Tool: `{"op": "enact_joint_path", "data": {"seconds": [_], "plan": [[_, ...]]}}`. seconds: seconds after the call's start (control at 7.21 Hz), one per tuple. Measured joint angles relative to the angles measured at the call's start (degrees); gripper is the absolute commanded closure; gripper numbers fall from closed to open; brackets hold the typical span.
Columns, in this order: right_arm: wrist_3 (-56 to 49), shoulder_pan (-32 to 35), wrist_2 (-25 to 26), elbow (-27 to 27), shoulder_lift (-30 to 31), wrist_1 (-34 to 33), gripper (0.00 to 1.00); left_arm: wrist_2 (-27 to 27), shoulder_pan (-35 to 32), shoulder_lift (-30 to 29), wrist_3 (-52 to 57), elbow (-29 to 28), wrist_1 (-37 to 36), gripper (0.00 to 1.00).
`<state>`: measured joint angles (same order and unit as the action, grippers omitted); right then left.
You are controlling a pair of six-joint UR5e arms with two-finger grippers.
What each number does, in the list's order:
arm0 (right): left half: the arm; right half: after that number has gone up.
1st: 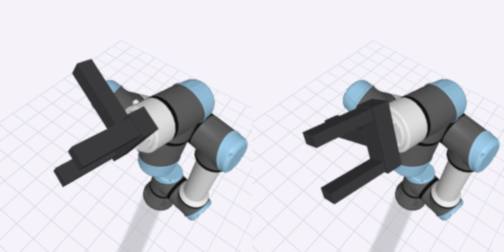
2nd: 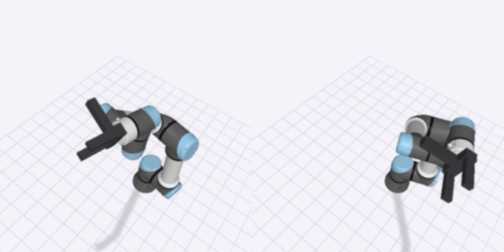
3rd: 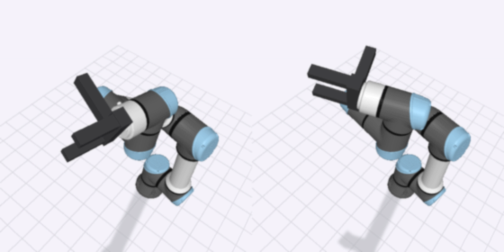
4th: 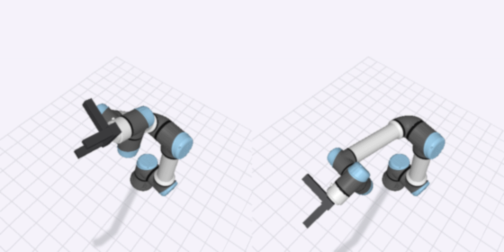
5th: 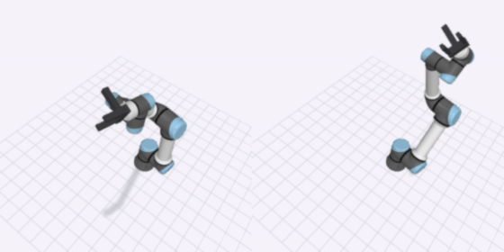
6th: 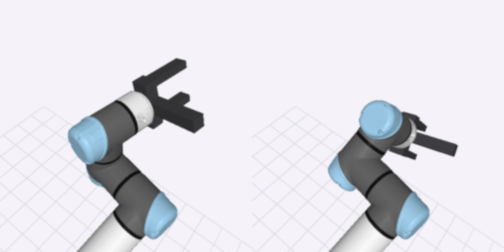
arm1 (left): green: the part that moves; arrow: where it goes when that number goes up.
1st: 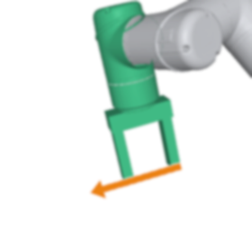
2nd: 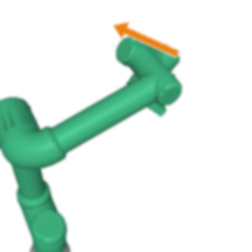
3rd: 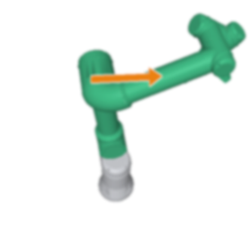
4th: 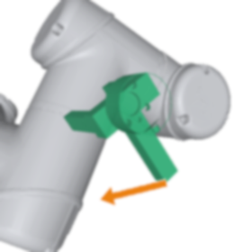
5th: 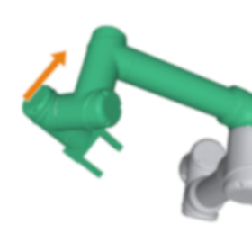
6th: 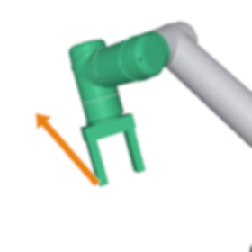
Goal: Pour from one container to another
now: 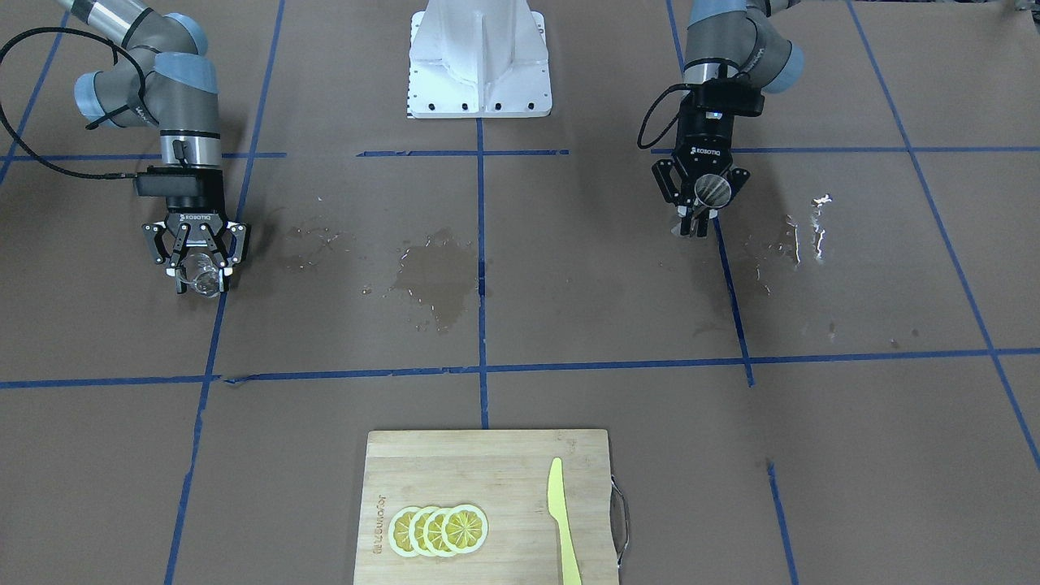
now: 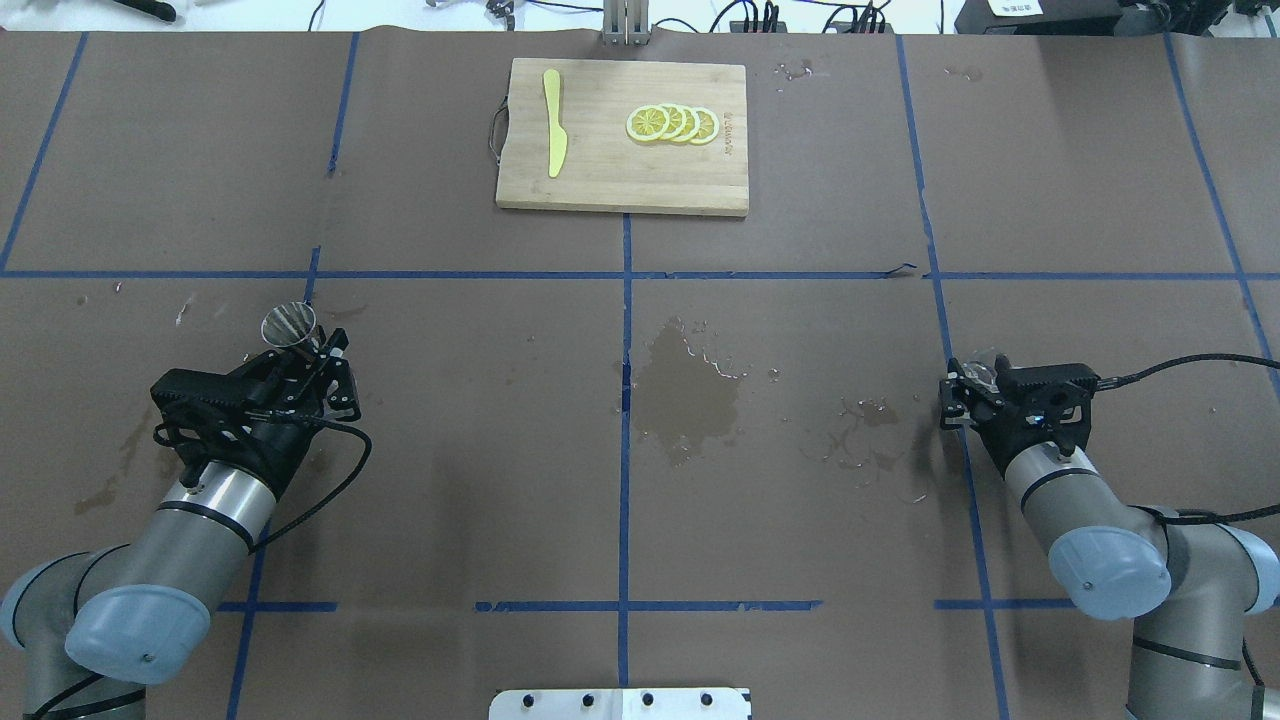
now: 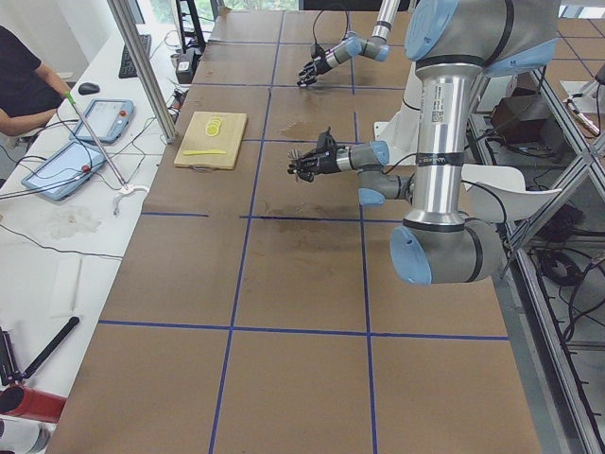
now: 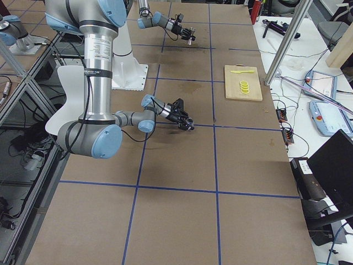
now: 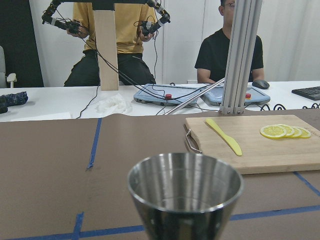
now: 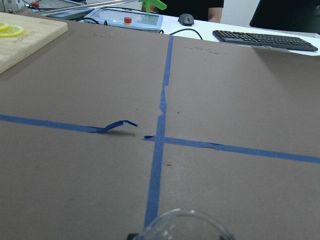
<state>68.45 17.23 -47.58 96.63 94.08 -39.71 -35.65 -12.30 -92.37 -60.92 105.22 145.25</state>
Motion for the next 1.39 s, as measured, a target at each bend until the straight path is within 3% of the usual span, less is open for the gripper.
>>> {"op": "enact_joint_path", "data": {"seconds": [0.55, 0.83, 1.39], "plan": [[-6.92, 4.09, -5.75, 6.07, 0.05, 0.20, 1.00, -0.08, 0.08, -0.54, 0.16, 0.02, 0.02, 1.00], [-12.92, 5.45, -9.21, 11.06, -0.37, 0.10, 1.00, -0.97, 0.19, -4.90, 4.39, 0.11, -0.20, 1.00], [-25.17, 5.78, -11.90, 14.65, -5.83, -3.58, 1.00, -13.87, 1.26, -16.54, 13.93, -0.86, -0.52, 1.00]]}}
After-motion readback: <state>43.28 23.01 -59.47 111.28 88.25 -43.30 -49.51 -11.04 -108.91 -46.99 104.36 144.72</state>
